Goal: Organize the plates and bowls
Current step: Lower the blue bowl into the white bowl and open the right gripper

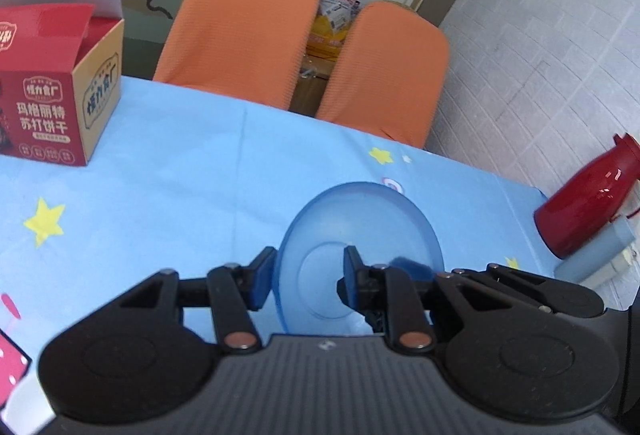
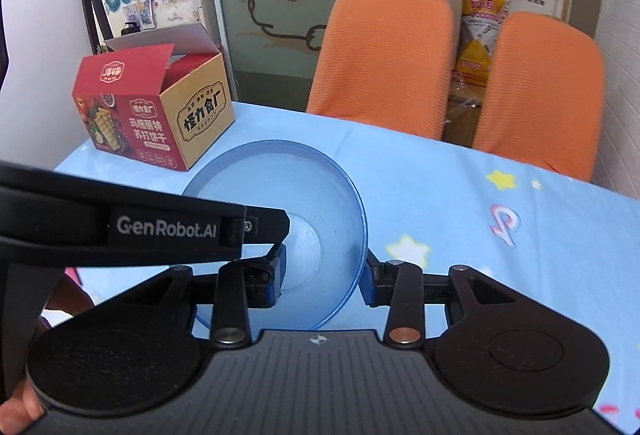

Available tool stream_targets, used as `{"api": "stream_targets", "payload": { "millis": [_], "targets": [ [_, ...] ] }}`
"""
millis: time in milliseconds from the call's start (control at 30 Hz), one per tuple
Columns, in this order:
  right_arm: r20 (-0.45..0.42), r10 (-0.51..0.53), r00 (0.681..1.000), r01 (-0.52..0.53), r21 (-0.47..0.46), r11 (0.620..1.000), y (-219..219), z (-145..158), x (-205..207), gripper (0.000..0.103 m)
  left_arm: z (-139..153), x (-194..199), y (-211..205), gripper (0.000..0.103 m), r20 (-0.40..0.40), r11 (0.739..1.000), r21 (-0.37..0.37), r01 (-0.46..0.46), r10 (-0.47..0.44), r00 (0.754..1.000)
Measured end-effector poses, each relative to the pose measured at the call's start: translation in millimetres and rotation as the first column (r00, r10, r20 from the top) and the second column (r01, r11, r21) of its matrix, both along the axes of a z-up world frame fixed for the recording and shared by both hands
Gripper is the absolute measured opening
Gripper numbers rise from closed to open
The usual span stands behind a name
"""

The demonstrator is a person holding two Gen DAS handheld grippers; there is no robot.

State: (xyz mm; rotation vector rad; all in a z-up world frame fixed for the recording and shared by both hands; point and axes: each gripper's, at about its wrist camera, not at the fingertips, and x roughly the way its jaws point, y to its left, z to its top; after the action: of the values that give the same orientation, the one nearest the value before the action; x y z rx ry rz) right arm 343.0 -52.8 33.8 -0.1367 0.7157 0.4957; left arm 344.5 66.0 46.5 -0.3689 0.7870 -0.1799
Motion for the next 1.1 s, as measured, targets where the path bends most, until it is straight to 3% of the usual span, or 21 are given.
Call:
{"api": "stream_targets", "payload": {
  "millis": [267, 500, 733, 833, 1000, 1100],
  "targets": [
    [0.019, -0.099, 0.995, 0.099, -0.010, 0.995, -59.4, 6.3, -68.1, 0.069, 2.1, -59.0, -64.4, 0.019, 0.022, 0.994, -0.026, 0.107, -0.107, 0.994],
    [0.006, -0.155, 0.988, 0.155, -0.003, 0.988, -93.9, -10.3, -111.2, 0.072, -11.2, -94.6, -102.2, 0.019, -0.002, 0.983, 0.001, 0.183, -0.183, 0.983],
    [-0.045, -0.149, 0.988, 0.150, 0.031, 0.988, -104.3, -33.5, -122.2, 0.073, -29.4, -104.2, -104.7, 0.019, -0.042, 0.980, 0.000, 0.201, -0.201, 0.979],
    [-0.061, -0.149, 0.987, 0.153, 0.055, 0.987, -109.3, -39.4, -123.2, 0.072, -31.1, -102.8, -102.1, 0.019, -0.038, 0.980, 0.034, 0.195, -0.194, 0.980],
    [-0.014, -0.205, 0.979, 0.205, 0.116, 0.972, -132.9, -30.0, -131.9, 0.078, -18.8, -107.5, -87.7, 0.022, 0.004, 0.982, 0.010, 0.190, -0.190, 0.982],
    [0.020, -0.232, 0.973, 0.227, 0.145, 0.963, -146.1, -22.6, -138.5, 0.085, -12.0, -113.0, -81.3, 0.038, 0.033, 0.985, -0.002, 0.173, -0.173, 0.984]
  ]
}}
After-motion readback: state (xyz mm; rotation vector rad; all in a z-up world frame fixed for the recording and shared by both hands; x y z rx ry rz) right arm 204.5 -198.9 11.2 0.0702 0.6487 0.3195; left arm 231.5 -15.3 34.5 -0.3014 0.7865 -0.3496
